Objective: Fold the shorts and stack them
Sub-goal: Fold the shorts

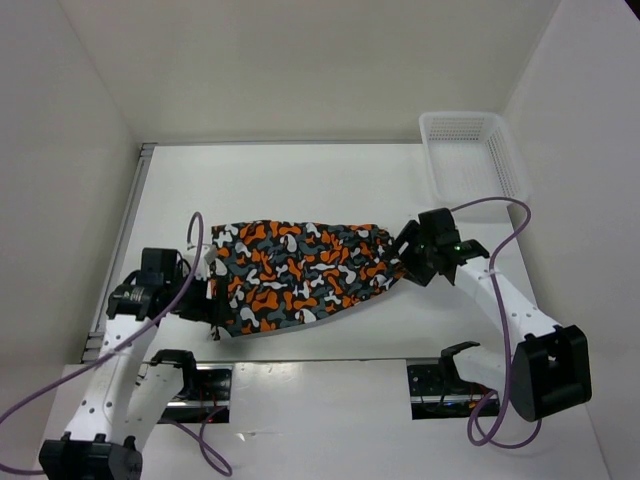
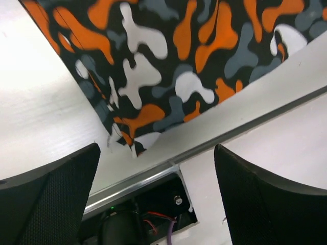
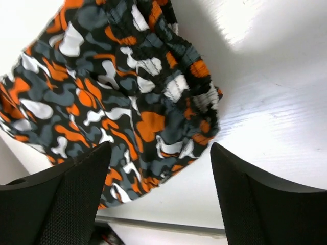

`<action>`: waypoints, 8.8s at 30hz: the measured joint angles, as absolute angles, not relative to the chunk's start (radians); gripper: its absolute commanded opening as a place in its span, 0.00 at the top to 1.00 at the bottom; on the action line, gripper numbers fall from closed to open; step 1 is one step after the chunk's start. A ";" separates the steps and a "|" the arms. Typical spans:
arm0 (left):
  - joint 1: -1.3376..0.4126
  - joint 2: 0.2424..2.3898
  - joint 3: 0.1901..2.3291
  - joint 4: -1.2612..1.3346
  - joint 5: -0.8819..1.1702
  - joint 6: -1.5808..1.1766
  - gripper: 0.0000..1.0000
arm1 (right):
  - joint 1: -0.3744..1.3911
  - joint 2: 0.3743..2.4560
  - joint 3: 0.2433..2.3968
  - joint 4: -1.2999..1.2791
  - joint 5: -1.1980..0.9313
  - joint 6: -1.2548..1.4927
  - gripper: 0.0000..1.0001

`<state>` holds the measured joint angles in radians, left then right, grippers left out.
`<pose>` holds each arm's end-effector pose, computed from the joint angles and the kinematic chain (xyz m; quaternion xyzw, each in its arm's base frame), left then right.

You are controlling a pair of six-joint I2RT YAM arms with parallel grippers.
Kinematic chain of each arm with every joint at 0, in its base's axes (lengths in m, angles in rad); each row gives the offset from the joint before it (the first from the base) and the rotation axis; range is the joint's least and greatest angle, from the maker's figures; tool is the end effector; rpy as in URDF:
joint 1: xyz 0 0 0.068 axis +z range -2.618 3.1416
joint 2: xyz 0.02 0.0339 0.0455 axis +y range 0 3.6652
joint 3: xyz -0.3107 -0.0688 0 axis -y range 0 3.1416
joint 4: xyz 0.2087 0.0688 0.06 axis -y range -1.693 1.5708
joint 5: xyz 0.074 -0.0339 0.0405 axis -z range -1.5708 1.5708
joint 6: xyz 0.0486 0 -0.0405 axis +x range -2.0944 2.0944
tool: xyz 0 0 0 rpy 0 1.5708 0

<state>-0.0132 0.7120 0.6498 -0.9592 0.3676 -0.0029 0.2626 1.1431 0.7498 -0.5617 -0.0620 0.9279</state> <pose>0.0589 -0.0182 0.2616 0.0544 0.9460 -0.1781 0.2653 0.1708 0.0490 0.2716 0.3022 0.9034 0.1943 0.2342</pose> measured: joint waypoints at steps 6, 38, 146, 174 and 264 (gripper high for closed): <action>-0.015 0.869 0.793 -0.833 0.360 -0.009 0.85 | 0.275 1.143 0.837 -0.577 -0.007 0.897 0.83; 0.011 1.648 0.915 -0.369 0.197 -0.026 1.00 | 0.361 1.566 0.743 -0.231 -0.117 0.912 0.71; -0.101 1.732 0.938 -0.173 0.353 -0.027 0.88 | 0.916 2.025 1.725 -0.591 0.131 0.587 1.00; -0.013 1.705 1.002 -0.348 0.320 -0.025 0.84 | 0.956 1.884 1.628 -0.467 0.045 0.548 0.48; -0.064 1.696 1.175 -0.539 0.483 -0.008 1.00 | 0.690 1.743 1.066 -0.152 -0.074 0.824 1.00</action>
